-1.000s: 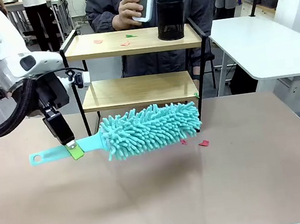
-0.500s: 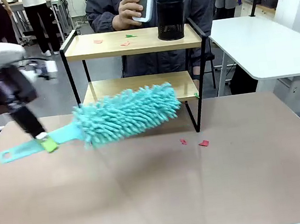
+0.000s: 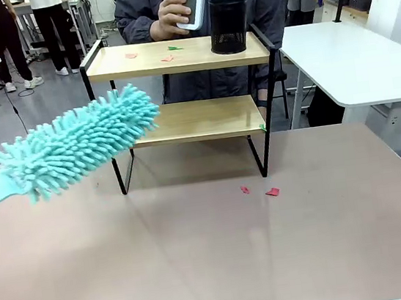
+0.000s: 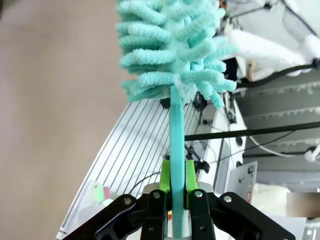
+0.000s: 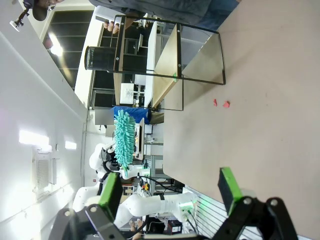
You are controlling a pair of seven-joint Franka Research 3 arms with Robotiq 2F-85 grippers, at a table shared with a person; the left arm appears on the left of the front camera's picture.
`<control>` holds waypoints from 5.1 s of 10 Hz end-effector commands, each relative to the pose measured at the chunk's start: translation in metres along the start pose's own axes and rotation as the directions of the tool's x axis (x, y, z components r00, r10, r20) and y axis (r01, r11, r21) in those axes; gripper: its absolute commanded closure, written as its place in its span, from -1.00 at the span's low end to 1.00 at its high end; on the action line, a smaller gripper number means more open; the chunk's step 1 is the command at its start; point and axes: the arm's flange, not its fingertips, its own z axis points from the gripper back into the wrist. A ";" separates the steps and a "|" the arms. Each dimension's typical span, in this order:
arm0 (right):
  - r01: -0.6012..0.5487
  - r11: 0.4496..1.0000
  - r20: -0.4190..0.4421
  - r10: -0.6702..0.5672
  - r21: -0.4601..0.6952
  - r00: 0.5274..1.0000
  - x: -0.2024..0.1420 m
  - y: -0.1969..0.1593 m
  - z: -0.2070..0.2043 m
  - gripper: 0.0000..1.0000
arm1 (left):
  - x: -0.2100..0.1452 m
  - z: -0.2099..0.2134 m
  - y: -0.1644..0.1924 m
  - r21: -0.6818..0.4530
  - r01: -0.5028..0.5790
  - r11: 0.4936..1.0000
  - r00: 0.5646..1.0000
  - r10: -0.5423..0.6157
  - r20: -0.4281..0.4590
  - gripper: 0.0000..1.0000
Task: Clean the shelf.
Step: Clean the specific tier of the Shelf with the Duster once objects are removed.
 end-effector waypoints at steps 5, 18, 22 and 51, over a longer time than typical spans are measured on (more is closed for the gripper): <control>-0.030 0.999 0.011 0.030 0.019 1.000 0.002 0.001 -0.001 -1.00 | -0.016 0.009 0.024 -0.027 -0.056 0.998 0.993 0.059 0.102 0.75; -0.030 0.999 0.011 0.030 0.019 1.000 0.002 0.001 -0.001 -1.00 | 0.133 -0.095 0.002 0.134 -0.058 0.989 0.998 0.063 -0.028 0.75; -0.030 0.999 0.011 0.030 0.019 1.000 0.002 0.001 -0.001 -1.00 | 0.203 -0.127 -0.001 0.265 -0.082 0.961 0.996 0.067 0.064 0.75; -0.030 0.999 0.011 0.030 0.019 1.000 0.002 0.001 -0.001 -1.00 | 0.086 -0.090 -0.053 0.238 0.190 0.952 0.959 -0.129 -0.251 0.75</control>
